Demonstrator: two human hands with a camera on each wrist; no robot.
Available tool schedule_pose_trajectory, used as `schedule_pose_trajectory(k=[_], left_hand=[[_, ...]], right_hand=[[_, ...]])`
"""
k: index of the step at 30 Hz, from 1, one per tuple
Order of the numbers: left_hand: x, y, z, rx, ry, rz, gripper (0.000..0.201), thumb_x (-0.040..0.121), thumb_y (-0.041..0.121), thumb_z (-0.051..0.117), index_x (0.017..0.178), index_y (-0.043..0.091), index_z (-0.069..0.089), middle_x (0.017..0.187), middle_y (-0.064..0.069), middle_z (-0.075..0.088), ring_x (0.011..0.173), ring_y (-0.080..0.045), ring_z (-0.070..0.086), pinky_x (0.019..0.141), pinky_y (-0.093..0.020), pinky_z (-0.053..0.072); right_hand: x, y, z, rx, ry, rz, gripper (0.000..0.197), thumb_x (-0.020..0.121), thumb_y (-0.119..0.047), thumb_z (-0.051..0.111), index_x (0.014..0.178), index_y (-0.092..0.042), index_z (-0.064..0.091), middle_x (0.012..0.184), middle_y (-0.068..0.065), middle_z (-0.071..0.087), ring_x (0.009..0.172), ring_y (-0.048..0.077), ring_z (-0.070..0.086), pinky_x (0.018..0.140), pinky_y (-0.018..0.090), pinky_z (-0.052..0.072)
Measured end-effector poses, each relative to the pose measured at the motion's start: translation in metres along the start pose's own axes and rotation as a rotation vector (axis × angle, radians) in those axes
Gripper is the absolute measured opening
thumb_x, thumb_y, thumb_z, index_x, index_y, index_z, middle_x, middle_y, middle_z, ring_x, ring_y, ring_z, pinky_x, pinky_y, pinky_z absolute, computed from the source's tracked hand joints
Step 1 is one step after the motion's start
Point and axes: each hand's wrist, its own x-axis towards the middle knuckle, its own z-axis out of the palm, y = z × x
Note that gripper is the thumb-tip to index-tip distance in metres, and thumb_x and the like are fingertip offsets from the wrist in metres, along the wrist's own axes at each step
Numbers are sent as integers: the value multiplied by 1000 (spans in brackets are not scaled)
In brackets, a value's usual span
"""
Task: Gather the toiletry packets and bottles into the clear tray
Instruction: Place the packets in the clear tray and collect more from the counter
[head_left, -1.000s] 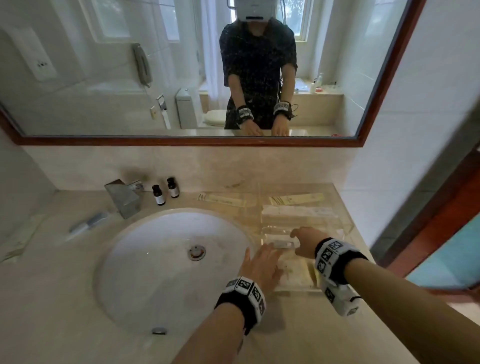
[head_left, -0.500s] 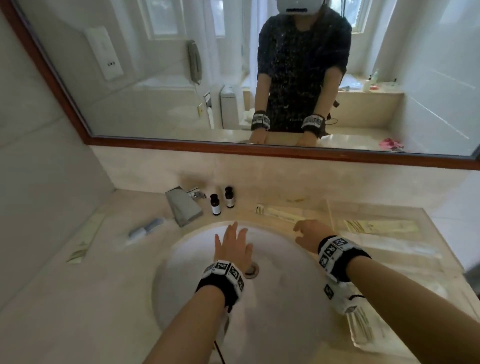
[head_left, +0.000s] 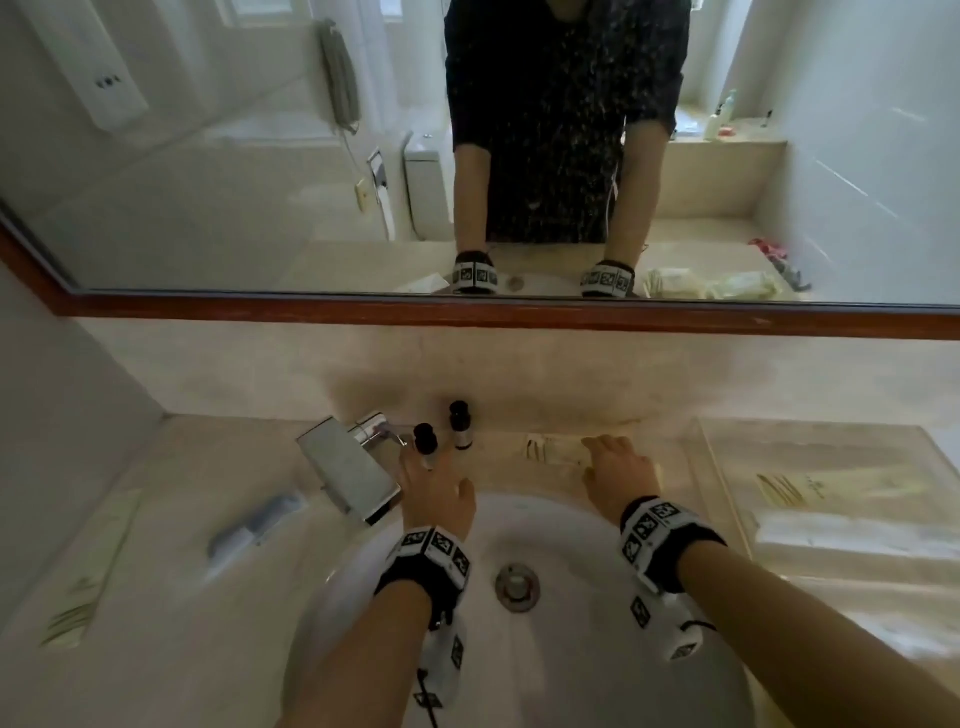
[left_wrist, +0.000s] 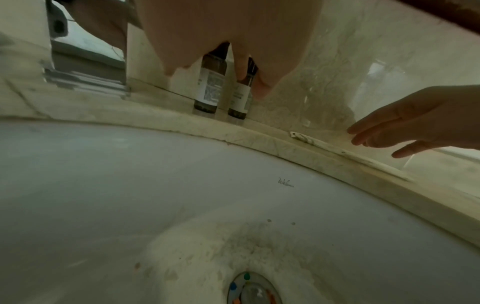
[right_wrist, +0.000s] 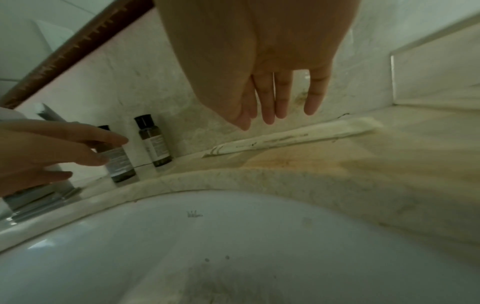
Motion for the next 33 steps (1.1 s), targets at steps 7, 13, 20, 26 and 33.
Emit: schedule_pose_trajectory(k=[7,13,20,26,33], left_hand=[[16,-4,1,-63,37,15,45,87,5,52,130,13,52,144,-24,33,134,-40,27,110,-46,33],[14,-14,10,-110,137,144,45,86,-5,51,127,12,58,127,-25,51,116,-40,49,97,-42,42],[-21,1,23,-222,131,277,40,87,-4,55,123,12,61,121,-24,54,105,-38,57,94,-41,50],[-48,43,26,-250,34,361,37,91,0,49,123,16,62,129,-21,49,108,-34,58,94,-41,52],[-87,110,32,-319,74,417,30,93,1,48,116,11,64,123,-17,51,101,-27,60,89,-27,51]], right_hand=[[25,5,6,-36,7,72,43,93,-12,43,136,-14,38,145,7,40,135,27,32,105,44,34],[32,11,3,62,-66,105,48,86,-23,55,132,-20,43,140,5,44,131,27,36,105,43,34],[18,12,-5,-31,-75,-14,34,90,-23,53,124,-19,56,129,7,53,123,26,45,100,39,40],[-14,21,-13,-6,35,-149,30,97,-21,43,120,-14,61,122,8,59,116,28,49,91,37,43],[-48,77,-58,213,323,-220,27,94,-15,48,115,-12,65,116,12,64,108,32,53,90,42,44]])
